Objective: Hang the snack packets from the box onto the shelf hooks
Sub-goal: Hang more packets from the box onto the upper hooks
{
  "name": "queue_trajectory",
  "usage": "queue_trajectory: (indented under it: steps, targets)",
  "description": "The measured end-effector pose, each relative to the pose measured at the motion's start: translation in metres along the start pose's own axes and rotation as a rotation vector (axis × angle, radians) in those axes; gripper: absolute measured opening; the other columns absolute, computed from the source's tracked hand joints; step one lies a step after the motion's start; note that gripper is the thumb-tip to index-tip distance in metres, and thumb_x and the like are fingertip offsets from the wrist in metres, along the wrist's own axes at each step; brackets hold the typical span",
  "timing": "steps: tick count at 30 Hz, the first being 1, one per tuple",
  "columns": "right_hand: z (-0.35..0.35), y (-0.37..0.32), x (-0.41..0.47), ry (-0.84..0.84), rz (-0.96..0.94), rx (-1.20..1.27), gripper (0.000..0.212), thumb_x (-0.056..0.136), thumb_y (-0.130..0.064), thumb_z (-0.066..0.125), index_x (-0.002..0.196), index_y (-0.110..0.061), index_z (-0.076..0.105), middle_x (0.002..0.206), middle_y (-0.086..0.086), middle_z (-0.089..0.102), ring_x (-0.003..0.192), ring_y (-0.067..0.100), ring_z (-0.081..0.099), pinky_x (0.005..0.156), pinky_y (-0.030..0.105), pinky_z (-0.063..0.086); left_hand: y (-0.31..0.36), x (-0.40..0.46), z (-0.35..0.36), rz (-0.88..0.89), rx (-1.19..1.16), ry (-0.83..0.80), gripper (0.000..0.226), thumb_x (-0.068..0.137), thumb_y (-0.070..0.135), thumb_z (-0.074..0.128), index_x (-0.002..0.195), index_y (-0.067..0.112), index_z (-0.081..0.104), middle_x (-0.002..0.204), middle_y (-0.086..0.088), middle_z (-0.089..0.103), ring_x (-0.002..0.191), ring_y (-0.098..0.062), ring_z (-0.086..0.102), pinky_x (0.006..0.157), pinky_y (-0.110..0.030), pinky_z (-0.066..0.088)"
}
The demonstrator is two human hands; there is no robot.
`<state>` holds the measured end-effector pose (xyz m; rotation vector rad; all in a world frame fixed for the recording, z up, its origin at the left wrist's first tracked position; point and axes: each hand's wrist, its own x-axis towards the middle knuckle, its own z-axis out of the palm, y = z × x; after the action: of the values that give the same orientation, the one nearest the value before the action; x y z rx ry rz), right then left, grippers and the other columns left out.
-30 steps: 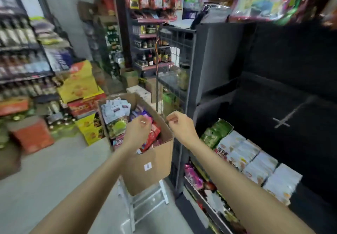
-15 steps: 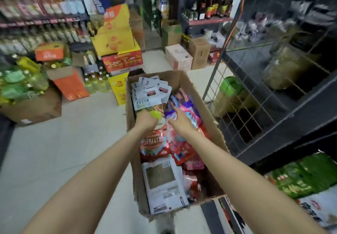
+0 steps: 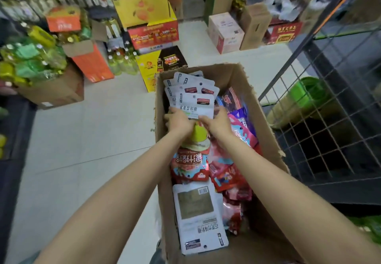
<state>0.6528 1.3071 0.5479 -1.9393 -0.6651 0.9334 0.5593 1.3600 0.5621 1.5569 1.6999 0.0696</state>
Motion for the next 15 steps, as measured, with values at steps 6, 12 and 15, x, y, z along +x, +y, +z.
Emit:
queue_trajectory:
  steps: [6, 12, 15]
  targets:
    - [-0.005, 0.0, -0.006, -0.01, -0.042, 0.053, 0.027, 0.084, -0.005, 0.067, 0.111, -0.005, 0.067, 0.108, 0.01, 0.07, 0.099, 0.024, 0.065, 0.092, 0.042, 0.051, -0.01, 0.005, -0.002, 0.073, 0.057, 0.038, 0.063, 0.085, 0.033, 0.065, 0.133, 0.002, 0.04, 0.134, -0.02, 0.043, 0.126, -0.037, 0.036, 0.099, -0.042, 0.036]
    - [-0.023, -0.002, -0.023, -0.032, -0.071, 0.207, 0.027, 0.086, 0.0, 0.062, 0.113, -0.006, 0.064, 0.111, 0.011, 0.068, 0.099, 0.022, 0.065, 0.091, 0.038, 0.052, -0.016, -0.004, -0.008, 0.235, -0.111, -0.013, 0.052, 0.077, 0.044, 0.066, 0.119, 0.013, 0.058, 0.121, -0.014, 0.057, 0.118, -0.033, 0.044, 0.099, -0.036, 0.04]
    - [-0.036, -0.005, -0.034, -0.016, -0.115, 0.24, 0.031, 0.086, 0.001, 0.061, 0.117, -0.004, 0.062, 0.114, 0.012, 0.067, 0.104, 0.025, 0.064, 0.095, 0.044, 0.05, -0.014, -0.02, -0.015, 0.311, -0.286, -0.056, 0.048, 0.066, 0.049, 0.073, 0.097, 0.014, 0.062, 0.094, -0.009, 0.068, 0.087, -0.021, 0.066, 0.082, -0.039, 0.054]
